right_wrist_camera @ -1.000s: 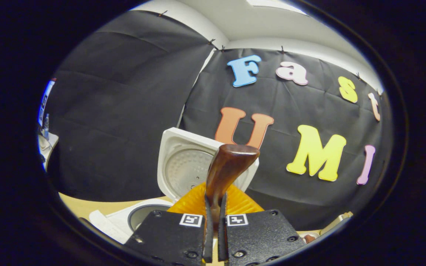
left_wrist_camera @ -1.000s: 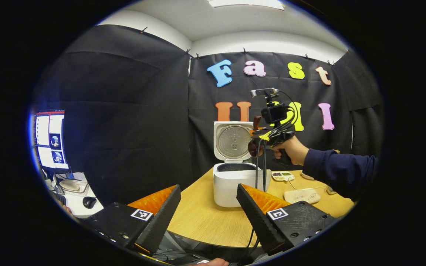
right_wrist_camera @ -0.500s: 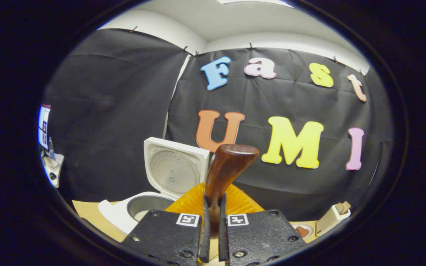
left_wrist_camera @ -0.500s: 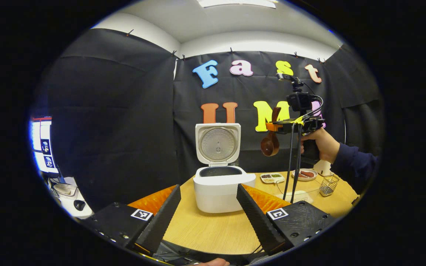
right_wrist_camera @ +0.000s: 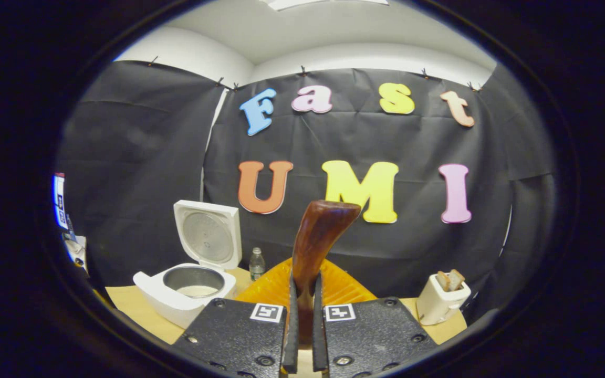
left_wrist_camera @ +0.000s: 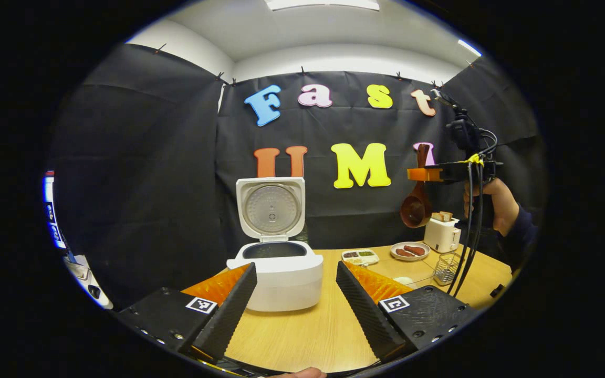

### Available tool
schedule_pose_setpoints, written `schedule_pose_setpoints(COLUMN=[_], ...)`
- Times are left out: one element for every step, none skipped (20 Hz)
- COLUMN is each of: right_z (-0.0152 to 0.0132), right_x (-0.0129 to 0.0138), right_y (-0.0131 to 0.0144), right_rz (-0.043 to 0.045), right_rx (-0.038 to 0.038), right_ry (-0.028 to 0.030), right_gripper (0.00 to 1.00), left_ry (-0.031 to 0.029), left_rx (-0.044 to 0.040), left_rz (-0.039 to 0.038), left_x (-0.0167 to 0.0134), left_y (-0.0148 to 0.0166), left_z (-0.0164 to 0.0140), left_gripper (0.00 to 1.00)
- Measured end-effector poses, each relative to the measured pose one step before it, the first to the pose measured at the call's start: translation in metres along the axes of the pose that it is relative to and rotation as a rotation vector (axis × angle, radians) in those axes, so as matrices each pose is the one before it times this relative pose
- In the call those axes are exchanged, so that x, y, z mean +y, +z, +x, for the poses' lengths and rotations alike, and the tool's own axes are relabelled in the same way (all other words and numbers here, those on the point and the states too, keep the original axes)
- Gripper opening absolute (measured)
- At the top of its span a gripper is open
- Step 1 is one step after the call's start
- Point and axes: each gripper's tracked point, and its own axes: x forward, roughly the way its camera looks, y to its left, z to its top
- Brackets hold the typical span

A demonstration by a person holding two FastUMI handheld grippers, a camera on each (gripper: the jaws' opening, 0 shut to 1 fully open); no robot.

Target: Close the left gripper, press the button to open the rice cooker; take a wooden spoon from the chopstick holder with the right hand, scoop a spoonful of rice and pour it into the rice cooker, then put the wooden spoon back into the chopstick holder.

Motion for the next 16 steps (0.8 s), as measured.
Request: schedule_pose_setpoints(right_z=[-0.00969, -0.00596, -0.00336, -0.0016, -0.00061, 0.00019, 0.0019, 0.00117, 0.00396, 0.00354, 0.00168, 0.00237, 0.00315, 0.00386, 0.00367, 0.00456], right_x=[-0.01725, -0.0169, -0.01605, -0.01543, -0.01336, -0.01157, -0.01141, -0.01283, -0.00899, -0.00903, -0.00787, -0.00701, -0.00799, -0.00768, -0.00692, -0.00616], right_y=[-0.00479, -0.005, -0.0059, -0.00642, -0.00681, -0.00839, -0.00805, -0.00434, -0.0076, -0.00914, -0.00922, -0.00905, -0.00999, -0.01083, -0.01027, -0.00967], right_rz=[0.00487, 0.0068, 0.00568, 0.00455, 0.00124, -0.00288, -0.00579, -0.00451, -0.00077, 0.00317, 0.00778, 0.00931, 0.01202, 0.01552, 0.01493, 0.00652], right_rx=[0.00554, 0.00839, 0.01035, 0.0136, 0.01192, 0.01391, 0.01541, 0.01549, 0.01525, 0.01605, 0.01533, 0.01234, 0.01529, 0.01625, 0.01871, 0.01469], right_ry=[-0.02474, -0.02495, -0.02296, -0.02412, -0.01652, -0.01622, -0.0141, -0.01804, -0.01615, -0.01467, -0.01147, -0.00967, -0.01269, -0.01521, -0.01731, -0.01332], right_gripper=[0.16, 0.16, 0.16, 0.16, 0.16, 0.16, 0.16, 0.16, 0.16, 0.16, 0.16, 0.17, 0.17, 0.17, 0.18, 0.19], left_ry=[-0.01213, -0.01162, -0.00793, -0.00945, -0.00766, -0.00643, -0.00507, -0.00168, -0.00321, -0.00344, -0.00135, 0.00157, 0.00177, 0.00047, 0.00023, 0.00131], left_rx=[-0.00298, 0.00218, -0.0005, -0.00024, 0.00078, -0.00209, -0.00138, -0.00008, 0.00277, 0.00181, 0.00341, 0.00253, 0.0026, 0.00134, 0.00292, 0.00047], left_rz=[-0.00196, -0.00026, -0.00032, 0.00128, 0.00118, 0.00167, 0.00211, 0.00114, 0.00003, -0.0002, 0.00027, 0.00095, 0.00046, -0.00088, -0.00147, -0.0005], left_x=[-0.00707, -0.00669, -0.00586, -0.00522, -0.00576, -0.00469, -0.00265, -0.0025, -0.00341, -0.00291, -0.00108, -0.00049, 0.00019, -0.00115, 0.00054, 0.00015], left_y=[0.0006, 0.00062, 0.00119, 0.00056, 0.0, 0.00116, 0.00057, -0.00058, -0.00099, -0.00224, 0.00098, 0.00006, 0.00043, -0.00003, -0.00019, 0.00165], left_z=[0.00443, 0.00566, 0.00369, 0.00345, 0.00375, 0.00292, 0.00208, 0.00288, 0.00284, 0.002, 0.00322, 0.00332, 0.00291, 0.00181, 0.00201, 0.0017], left_gripper=[0.97, 0.97, 0.97, 0.96, 0.96, 0.96, 0.96, 0.96, 0.96, 0.96, 0.96, 0.96, 0.96, 0.97, 0.97, 0.96])
